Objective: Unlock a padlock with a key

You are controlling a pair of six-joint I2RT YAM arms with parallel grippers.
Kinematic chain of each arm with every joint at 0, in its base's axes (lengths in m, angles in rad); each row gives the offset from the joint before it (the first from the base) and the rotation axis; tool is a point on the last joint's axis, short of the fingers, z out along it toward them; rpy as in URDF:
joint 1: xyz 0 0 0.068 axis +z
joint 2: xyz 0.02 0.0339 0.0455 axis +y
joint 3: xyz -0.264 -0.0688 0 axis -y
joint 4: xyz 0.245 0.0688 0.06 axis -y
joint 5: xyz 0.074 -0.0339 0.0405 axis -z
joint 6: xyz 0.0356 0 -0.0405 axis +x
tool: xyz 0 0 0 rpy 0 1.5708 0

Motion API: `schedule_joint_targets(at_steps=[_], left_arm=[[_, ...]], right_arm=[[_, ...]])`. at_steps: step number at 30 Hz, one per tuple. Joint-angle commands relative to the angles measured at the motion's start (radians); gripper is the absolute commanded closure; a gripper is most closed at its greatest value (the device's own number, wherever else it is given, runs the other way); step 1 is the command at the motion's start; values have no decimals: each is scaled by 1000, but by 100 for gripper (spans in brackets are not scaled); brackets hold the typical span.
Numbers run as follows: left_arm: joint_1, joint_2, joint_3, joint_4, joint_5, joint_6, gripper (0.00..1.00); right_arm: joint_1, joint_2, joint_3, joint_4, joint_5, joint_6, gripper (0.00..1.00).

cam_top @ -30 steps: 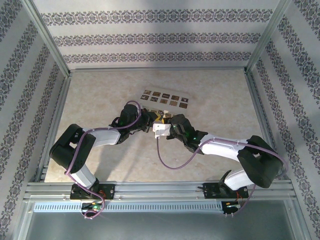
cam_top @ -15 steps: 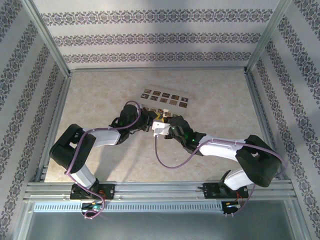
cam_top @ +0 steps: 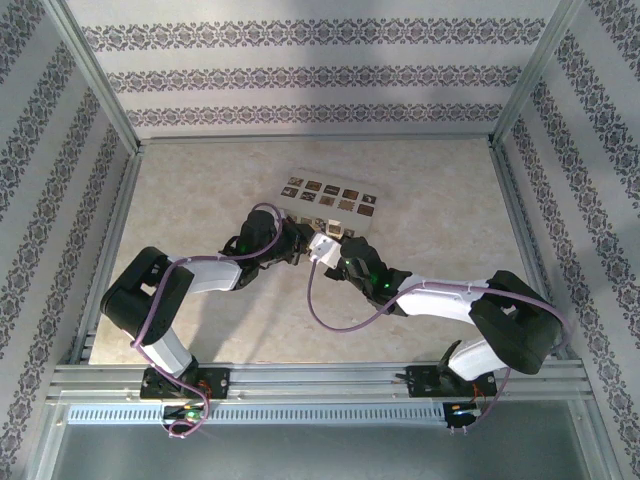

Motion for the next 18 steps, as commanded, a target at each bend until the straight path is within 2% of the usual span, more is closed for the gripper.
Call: schedule_joint_targets(at_steps=[1, 11, 18], left_arm=[[-23, 11, -1, 97, 30, -4, 100], [-25, 35, -15, 92, 14, 16, 100], [-26, 84, -18, 126, 15, 15, 100]], right_arm=[[19, -21, -26, 108, -41, 178, 100], [28, 26, -67, 205, -20, 386, 100], [30, 63, -53, 221, -66, 544, 100]])
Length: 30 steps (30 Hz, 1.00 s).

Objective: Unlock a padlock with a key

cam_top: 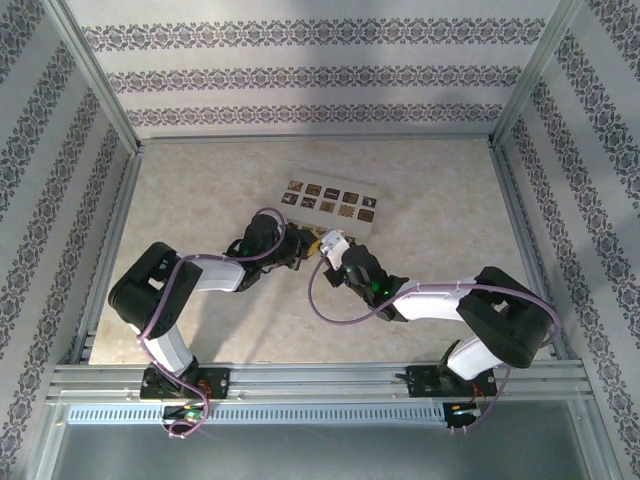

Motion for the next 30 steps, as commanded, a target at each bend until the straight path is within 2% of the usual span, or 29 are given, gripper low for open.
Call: schedule_joint_targets(at_steps=[1, 11, 21, 28, 30], left_arm=[[-20, 33, -6, 102, 1, 14, 100], [-23, 91, -12, 136, -1, 21, 100], [-26, 105, -9, 114, -17, 54, 100], [-26, 38, -3, 5, -50, 112, 88], [-26, 13, -3, -22, -58, 133, 79]], right_arm=[[22, 17, 13, 107, -67, 149, 100], [21, 108, 16, 167, -87, 335, 100], [20, 116, 1, 189, -86, 372, 100], [19, 113, -14, 198, -87, 397, 100], [17, 112, -20, 201, -91, 407, 100]])
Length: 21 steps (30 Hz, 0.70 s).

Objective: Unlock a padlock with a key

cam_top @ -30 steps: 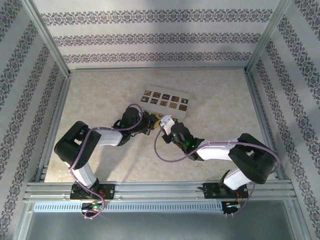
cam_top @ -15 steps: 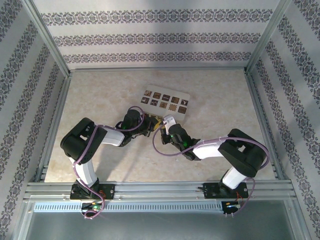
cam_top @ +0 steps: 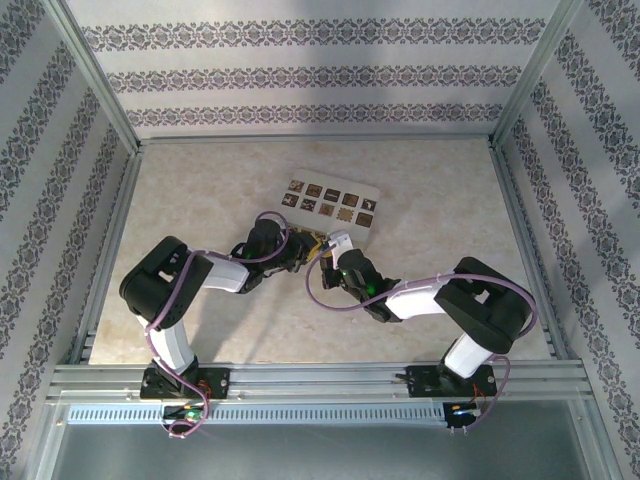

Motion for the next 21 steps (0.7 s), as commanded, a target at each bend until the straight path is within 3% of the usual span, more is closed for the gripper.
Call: schedule_joint_targets(at_steps=[1, 9, 21], left_arm=[[-21, -61, 5, -67, -23, 65, 75], [4, -140, -47, -111, -49, 111, 56], [87, -441, -27, -523, -174, 367, 50]], right_arm=[[17, -3, -8, 92, -61, 47, 100], [-7, -12, -43, 110, -78, 113, 100], [-55, -39, -107, 171, -137, 269, 100]])
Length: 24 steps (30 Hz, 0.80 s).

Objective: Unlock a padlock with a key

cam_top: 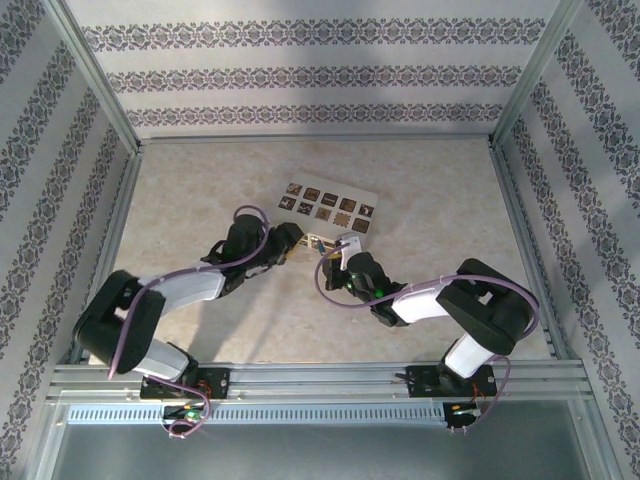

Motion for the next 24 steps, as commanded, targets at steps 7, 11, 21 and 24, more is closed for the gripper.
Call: schedule_joint_targets(at_steps=[7, 11, 21, 24], left_arm=[[32, -159, 89, -345, -160, 251, 49], [32, -179, 111, -379, -181, 291, 48], [33, -200, 119, -412, -203, 325, 49], [35, -206, 114, -414, -210, 327, 49]], right_arm=[[-50, -2, -41, 96, -86, 175, 100], [-63, 27, -51, 125, -98, 229, 100], [-71, 133, -68, 246, -116, 320, 100], [-76, 168, -65, 278, -124, 345, 100]])
